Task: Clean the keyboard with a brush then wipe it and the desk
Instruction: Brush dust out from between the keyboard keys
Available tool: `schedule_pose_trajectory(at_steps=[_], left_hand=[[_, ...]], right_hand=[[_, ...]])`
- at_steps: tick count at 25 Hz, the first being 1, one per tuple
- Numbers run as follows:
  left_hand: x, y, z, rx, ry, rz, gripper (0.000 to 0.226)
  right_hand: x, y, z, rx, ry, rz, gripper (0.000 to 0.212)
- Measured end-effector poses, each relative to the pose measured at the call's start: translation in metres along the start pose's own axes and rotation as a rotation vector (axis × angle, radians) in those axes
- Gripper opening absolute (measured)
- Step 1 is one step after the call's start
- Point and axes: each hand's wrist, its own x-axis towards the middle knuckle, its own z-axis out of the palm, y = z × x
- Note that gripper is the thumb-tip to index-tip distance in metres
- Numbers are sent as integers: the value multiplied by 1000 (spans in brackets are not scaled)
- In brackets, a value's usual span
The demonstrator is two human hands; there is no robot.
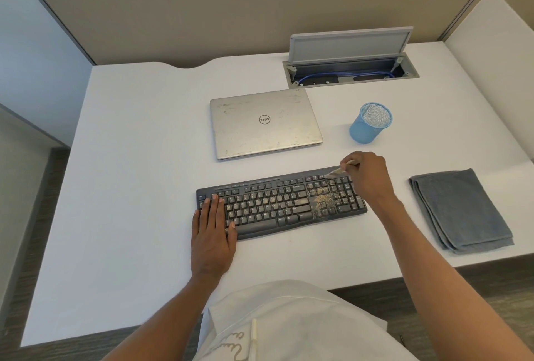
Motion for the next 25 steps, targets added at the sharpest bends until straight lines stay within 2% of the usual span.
schedule_pose_trajectory(at_steps=[8, 13, 20, 25], left_hand=[[0, 0, 0, 5, -5, 4, 62], [0, 0, -1, 15, -4, 5, 62], [0, 0, -1, 14, -5, 6, 62], [0, 0, -1, 15, -6, 4, 63]], right_hand=[[4, 12, -17, -100, 79, 66, 16], [5, -6, -8, -48, 3, -3, 14], [8, 7, -5, -224, 31, 63, 16], [2, -13, 0, -65, -24, -12, 16]])
